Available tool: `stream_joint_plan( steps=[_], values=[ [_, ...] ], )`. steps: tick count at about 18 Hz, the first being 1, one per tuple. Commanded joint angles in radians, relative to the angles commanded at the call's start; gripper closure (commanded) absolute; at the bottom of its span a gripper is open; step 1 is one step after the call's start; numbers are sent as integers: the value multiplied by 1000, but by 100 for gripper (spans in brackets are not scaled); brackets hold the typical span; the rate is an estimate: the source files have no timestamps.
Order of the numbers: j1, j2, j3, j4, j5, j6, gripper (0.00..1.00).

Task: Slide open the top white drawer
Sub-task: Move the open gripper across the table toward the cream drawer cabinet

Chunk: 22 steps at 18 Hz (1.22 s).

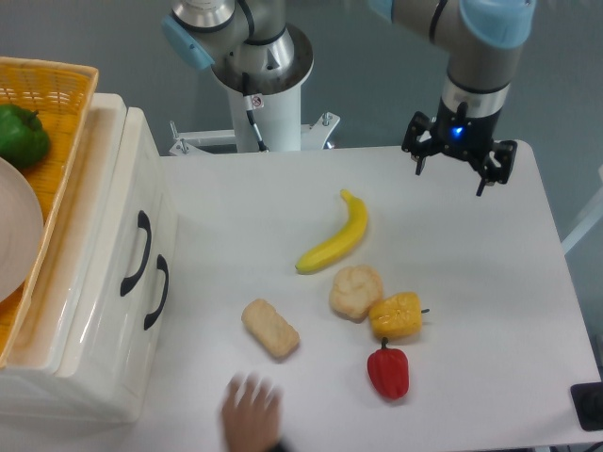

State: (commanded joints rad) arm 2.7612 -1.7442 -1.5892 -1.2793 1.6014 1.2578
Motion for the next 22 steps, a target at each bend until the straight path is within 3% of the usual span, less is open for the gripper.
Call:
stream_joint_plan(
  steps=[7, 16, 22],
  values=[
    [-20, 6, -3, -5, -6, -47, 0],
    [-32, 21, -57, 5, -54, -136, 0],
    [-112, 26, -61, -5, -49, -248, 0]
  ],
)
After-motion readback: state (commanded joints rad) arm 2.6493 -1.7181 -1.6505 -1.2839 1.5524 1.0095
